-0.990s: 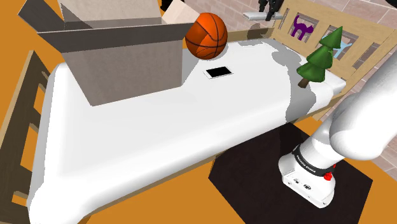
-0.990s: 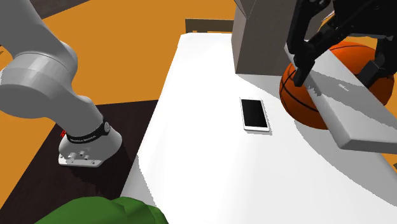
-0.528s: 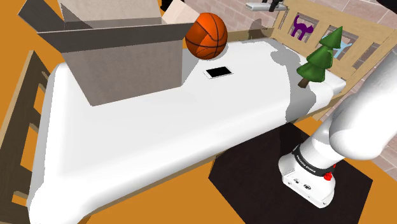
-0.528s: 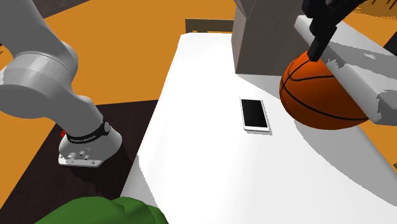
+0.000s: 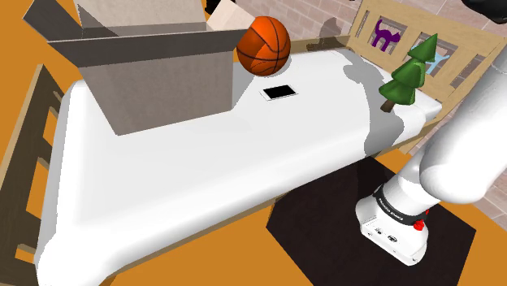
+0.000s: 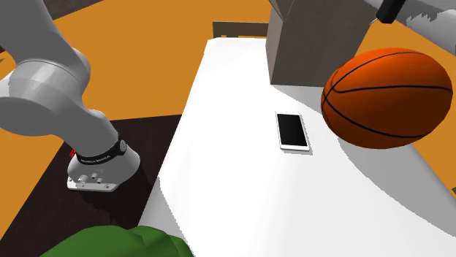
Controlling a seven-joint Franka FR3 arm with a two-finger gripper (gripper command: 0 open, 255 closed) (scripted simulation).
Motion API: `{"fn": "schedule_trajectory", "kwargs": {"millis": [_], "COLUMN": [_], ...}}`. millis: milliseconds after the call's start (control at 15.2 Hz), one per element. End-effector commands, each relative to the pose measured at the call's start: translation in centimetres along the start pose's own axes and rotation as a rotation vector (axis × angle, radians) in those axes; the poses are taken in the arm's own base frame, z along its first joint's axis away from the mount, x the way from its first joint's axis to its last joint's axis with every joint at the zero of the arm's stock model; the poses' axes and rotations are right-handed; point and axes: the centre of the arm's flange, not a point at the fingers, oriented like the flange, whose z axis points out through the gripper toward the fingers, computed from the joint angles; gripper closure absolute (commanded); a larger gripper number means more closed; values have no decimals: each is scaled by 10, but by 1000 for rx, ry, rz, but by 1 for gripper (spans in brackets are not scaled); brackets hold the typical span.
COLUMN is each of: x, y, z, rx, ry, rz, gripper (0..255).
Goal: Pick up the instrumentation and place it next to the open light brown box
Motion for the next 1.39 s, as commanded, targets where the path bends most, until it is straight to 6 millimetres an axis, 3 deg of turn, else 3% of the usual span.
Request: {"fn": "schedule_trajectory", "kwargs": {"millis": [0,528,1320], "x": [-1,-1,115], "y": [0,1,-107], "z": [-10,-47,-49], "rx": [0,0,0], "ry": [0,0,0], "rz": [0,0,0], "gripper": [255,255,255]}}
